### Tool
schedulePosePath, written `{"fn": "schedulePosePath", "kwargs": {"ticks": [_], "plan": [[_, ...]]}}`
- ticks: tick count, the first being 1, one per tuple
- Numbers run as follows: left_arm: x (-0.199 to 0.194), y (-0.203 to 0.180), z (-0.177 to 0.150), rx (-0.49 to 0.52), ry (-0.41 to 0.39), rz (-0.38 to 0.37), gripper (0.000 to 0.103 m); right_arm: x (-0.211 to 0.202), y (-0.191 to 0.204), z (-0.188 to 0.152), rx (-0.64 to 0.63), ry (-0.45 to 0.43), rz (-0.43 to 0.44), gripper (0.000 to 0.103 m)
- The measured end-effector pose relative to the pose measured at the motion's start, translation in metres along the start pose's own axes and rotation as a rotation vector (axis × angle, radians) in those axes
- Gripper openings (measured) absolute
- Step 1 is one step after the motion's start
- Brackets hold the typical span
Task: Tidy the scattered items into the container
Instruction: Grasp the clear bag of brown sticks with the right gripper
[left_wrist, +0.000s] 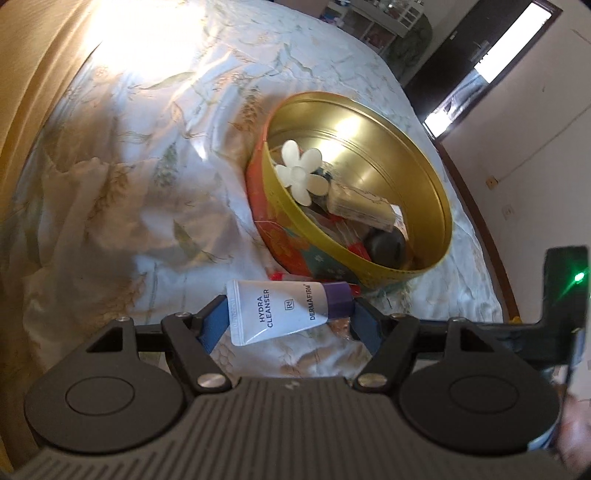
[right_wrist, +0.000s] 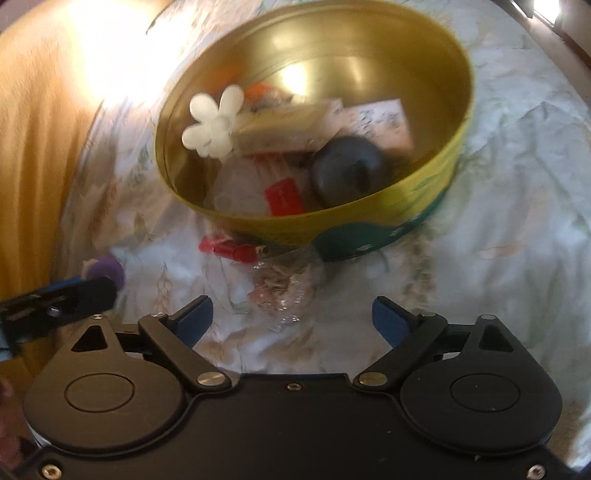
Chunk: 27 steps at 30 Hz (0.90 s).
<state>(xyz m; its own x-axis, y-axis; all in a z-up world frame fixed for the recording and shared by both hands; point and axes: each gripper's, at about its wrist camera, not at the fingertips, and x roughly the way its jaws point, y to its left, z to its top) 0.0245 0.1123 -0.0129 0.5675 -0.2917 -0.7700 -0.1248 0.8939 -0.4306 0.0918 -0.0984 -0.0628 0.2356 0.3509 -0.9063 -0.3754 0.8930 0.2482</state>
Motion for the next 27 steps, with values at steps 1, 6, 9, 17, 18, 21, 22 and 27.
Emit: {"fn": "schedulePosePath", "kwargs": {"ticks": [1, 6, 9, 17, 18, 21, 22, 27], "plan": [[0.001, 0.002, 0.0, -0.008, 0.0, 0.0, 0.081, 0.007, 0.004, -0.001, -0.004, 0.005, -0.008, 0.079], [0.006, 0.006, 0.0, -0.018, 0.015, 0.001, 0.081, 0.029, 0.015, -0.006, -0.029, 0.035, -0.062, 0.03], [0.008, 0.005, -0.001, -0.014, 0.022, 0.0, 0.081, 0.018, 0.009, -0.014, -0.024, 0.008, -0.049, 0.019], [0.016, -0.006, -0.007, 0.042, 0.063, -0.003, 0.081, -0.048, -0.021, -0.035, -0.097, -0.021, -0.025, 0.017], [0.017, -0.007, -0.008, 0.048, 0.069, -0.006, 0.081, -0.058, -0.028, -0.034, -0.091, -0.022, -0.022, 0.017], [0.017, -0.015, -0.014, 0.08, 0.072, -0.021, 0.081, -0.077, -0.049, -0.037, -0.06, -0.049, -0.036, 0.017], [0.017, -0.018, -0.016, 0.096, 0.072, -0.023, 0.081, -0.081, -0.057, -0.038, -0.041, -0.058, -0.037, 0.017], [0.012, -0.032, -0.024, 0.159, 0.06, -0.026, 0.08, -0.087, -0.09, -0.044, 0.052, -0.067, -0.024, 0.017]]}}
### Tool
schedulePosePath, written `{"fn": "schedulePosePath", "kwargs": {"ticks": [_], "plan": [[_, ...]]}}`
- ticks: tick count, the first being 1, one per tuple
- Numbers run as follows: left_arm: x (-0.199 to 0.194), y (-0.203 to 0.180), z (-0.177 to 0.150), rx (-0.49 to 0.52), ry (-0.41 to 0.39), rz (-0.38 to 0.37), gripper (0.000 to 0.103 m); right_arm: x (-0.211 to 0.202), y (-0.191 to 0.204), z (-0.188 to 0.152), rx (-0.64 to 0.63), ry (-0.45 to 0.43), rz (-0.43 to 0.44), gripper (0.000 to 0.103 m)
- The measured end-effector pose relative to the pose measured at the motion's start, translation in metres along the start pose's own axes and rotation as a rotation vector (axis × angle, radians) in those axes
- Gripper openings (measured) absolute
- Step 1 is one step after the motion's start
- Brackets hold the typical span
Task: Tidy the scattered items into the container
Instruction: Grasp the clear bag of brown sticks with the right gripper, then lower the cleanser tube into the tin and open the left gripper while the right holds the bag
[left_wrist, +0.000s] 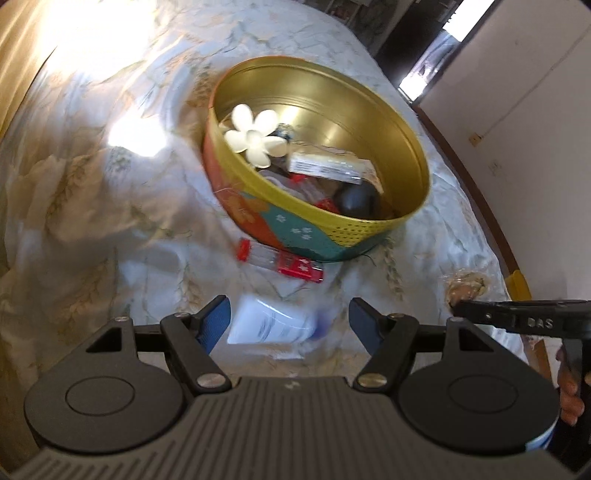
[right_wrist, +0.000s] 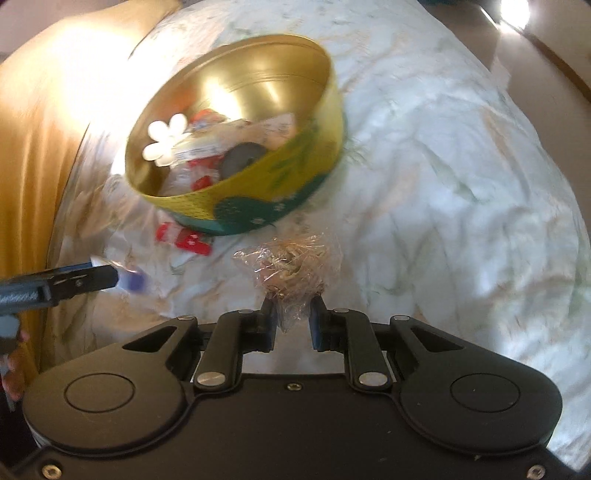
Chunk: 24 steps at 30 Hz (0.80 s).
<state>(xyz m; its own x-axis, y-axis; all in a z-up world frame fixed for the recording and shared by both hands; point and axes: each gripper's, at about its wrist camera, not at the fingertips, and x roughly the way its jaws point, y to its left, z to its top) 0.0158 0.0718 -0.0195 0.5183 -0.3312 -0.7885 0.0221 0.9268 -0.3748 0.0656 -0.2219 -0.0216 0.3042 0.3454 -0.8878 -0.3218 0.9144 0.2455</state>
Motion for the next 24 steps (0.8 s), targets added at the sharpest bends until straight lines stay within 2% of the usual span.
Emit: {"fn": "schedulePosePath", "kwargs": {"ticks": [3, 6, 8, 9, 11, 12, 13, 16, 18, 22, 24], "plan": [[-0.003, -0.007, 0.0, 0.016, -0.008, -0.014, 0.079, 0.006, -0.009, -0.003, 0.037, 0.014, 0.004, 0.017], [-0.002, -0.013, 0.0, 0.04, 0.003, -0.005, 0.071, 0.005, -0.008, -0.006, 0.042, 0.007, 0.03, 0.017], [-0.005, -0.012, 0.002, 0.039, -0.009, 0.012, 0.072, 0.003, -0.005, -0.006, 0.035, -0.005, 0.046, 0.017], [-0.006, -0.012, 0.003, 0.043, -0.013, 0.028, 0.074, 0.003, -0.004, -0.006, 0.038, -0.008, 0.053, 0.017], [-0.004, -0.011, 0.002, 0.067, -0.012, 0.055, 0.089, 0.002, -0.004, -0.007, 0.041, -0.01, 0.065, 0.017], [0.001, -0.012, 0.001, 0.089, 0.011, 0.064, 0.101, 0.002, -0.006, -0.008, 0.047, -0.012, 0.068, 0.017], [0.008, -0.012, 0.0, 0.111, 0.039, 0.069, 0.103, 0.001, -0.007, -0.008, 0.053, -0.012, 0.072, 0.017], [0.031, -0.011, -0.004, 0.095, 0.091, 0.136, 0.103, 0.0, -0.009, -0.007, 0.068, -0.017, 0.088, 0.017], [0.047, -0.003, -0.002, 0.027, 0.116, 0.133, 0.103, -0.001, -0.009, -0.007, 0.069, -0.022, 0.102, 0.017], [0.069, 0.004, 0.001, 0.014, 0.115, 0.148, 0.103, 0.003, -0.008, -0.005, 0.075, -0.016, 0.11, 0.017], [0.083, 0.006, -0.002, 0.007, 0.168, 0.136, 0.103, 0.006, -0.01, -0.005, 0.081, -0.01, 0.105, 0.017]]}}
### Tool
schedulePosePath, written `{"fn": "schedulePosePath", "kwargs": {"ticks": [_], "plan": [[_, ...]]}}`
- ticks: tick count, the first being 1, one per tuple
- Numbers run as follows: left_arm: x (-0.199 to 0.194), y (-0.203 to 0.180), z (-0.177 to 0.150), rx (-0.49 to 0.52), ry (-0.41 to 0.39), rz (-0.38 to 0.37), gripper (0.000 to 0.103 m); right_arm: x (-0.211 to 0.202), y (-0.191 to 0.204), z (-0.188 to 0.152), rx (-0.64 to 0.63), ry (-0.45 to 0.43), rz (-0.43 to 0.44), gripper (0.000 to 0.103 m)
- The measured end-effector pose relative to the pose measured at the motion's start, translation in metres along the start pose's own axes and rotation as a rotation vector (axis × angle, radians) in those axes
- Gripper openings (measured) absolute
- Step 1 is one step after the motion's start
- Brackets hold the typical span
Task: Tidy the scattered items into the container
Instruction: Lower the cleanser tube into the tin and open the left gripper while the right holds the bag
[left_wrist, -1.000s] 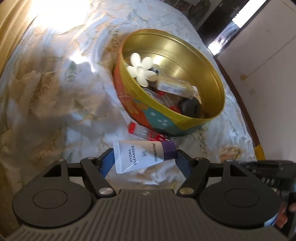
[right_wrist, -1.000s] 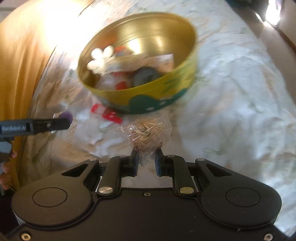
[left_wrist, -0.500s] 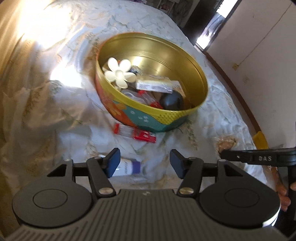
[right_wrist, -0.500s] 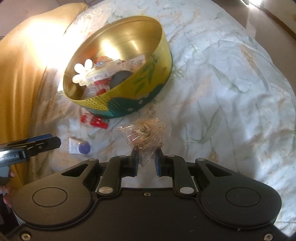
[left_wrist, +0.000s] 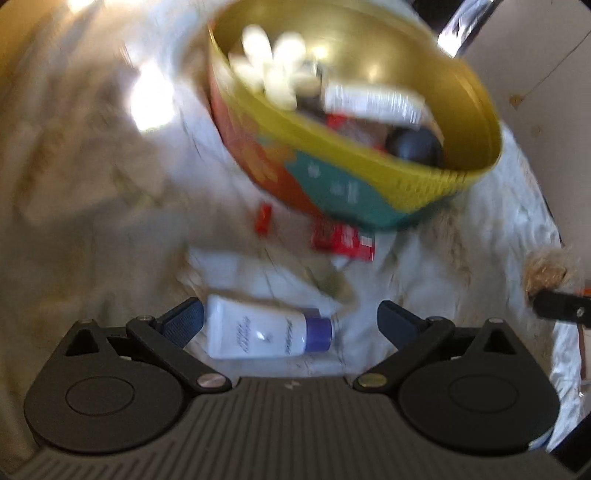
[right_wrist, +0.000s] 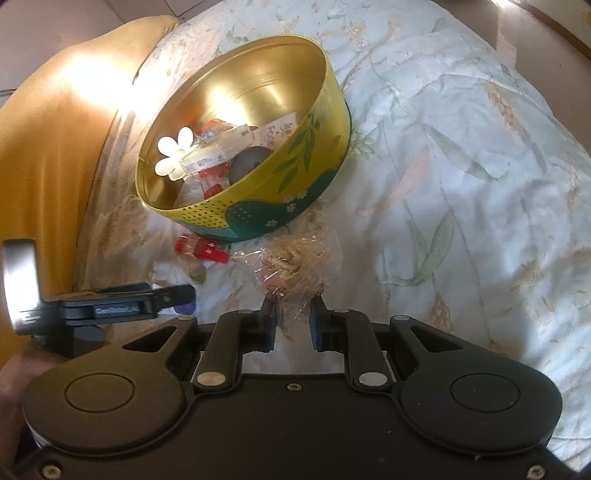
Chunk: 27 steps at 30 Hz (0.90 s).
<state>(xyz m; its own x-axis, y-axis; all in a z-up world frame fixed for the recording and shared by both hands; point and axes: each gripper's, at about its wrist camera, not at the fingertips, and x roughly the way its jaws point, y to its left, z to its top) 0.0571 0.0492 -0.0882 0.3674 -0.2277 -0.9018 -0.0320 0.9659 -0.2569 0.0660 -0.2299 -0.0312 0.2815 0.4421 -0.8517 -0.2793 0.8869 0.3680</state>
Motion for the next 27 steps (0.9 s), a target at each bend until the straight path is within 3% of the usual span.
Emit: {"fn": "schedulePosePath", "kwargs": {"ticks": [3, 6, 9, 11, 17, 27], "plan": [[0.012, -0.018, -0.013, 0.134, 0.015, 0.081, 0.1, 0.001, -0.002, 0.0, 0.012, 0.002, 0.005, 0.017], [0.005, -0.022, -0.016, 0.143, 0.002, 0.091, 0.072, 0.002, -0.001, 0.001, 0.014, 0.002, 0.014, 0.017], [-0.008, -0.009, -0.018, 0.062, 0.012, -0.01, 0.071, 0.004, 0.0, 0.0, 0.012, 0.005, 0.01, 0.017], [-0.018, -0.007, -0.021, 0.042, -0.003, -0.033, 0.071, 0.004, 0.0, 0.0, 0.01, 0.006, 0.006, 0.017], [-0.07, -0.019, -0.016, 0.049, -0.147, -0.116, 0.072, 0.001, -0.001, -0.002, 0.013, -0.001, 0.006, 0.017], [-0.121, -0.019, 0.006, 0.054, -0.282, -0.095, 0.072, 0.004, 0.005, -0.002, -0.014, 0.013, 0.005, 0.017]]}}
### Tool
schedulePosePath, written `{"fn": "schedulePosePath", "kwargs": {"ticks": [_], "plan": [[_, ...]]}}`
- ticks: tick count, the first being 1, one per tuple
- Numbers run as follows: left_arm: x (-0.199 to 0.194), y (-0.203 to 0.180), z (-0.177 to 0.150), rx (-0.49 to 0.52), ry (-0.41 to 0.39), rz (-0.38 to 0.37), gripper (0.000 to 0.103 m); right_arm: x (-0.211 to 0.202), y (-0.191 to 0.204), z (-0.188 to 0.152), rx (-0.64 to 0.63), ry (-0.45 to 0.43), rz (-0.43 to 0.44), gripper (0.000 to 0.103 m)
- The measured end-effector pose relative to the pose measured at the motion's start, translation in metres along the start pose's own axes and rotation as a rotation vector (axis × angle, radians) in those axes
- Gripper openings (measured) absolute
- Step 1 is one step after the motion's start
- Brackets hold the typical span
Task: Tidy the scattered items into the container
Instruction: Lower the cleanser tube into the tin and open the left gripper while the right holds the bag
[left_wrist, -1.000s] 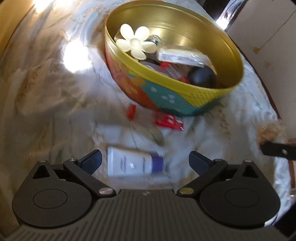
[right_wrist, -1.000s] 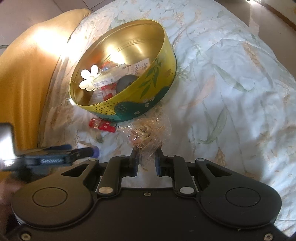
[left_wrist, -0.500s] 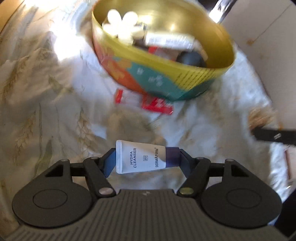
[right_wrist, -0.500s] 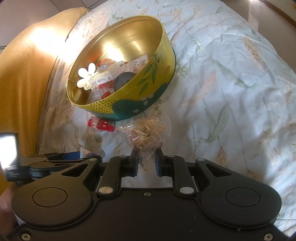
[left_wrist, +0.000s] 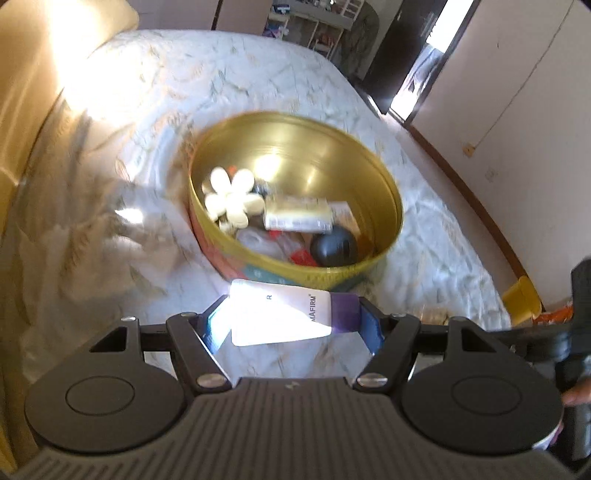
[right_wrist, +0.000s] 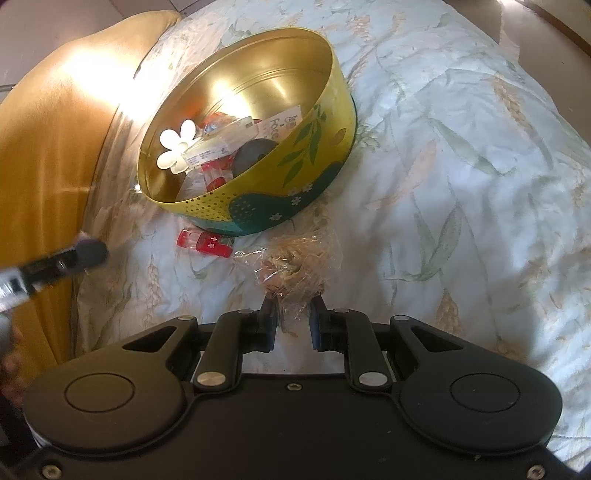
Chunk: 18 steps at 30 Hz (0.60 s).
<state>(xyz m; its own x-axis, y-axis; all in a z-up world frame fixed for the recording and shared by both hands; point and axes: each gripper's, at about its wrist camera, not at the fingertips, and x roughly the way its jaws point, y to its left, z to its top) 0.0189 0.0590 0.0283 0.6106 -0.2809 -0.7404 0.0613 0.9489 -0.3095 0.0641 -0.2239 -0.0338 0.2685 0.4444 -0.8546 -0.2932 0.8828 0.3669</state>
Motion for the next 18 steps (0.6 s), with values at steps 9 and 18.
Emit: {"fn": "schedulePosePath", "kwargs": {"ticks": [9, 18], "plan": [[-0.004, -0.024, 0.051, 0.072, -0.055, -0.004, 0.072, 0.0, 0.002, 0.0, -0.003, -0.002, 0.017, 0.017], [0.025, -0.052, 0.096, 0.14, -0.064, 0.014, 0.072, -0.001, -0.002, 0.004, 0.018, -0.009, 0.044, 0.017]]}}
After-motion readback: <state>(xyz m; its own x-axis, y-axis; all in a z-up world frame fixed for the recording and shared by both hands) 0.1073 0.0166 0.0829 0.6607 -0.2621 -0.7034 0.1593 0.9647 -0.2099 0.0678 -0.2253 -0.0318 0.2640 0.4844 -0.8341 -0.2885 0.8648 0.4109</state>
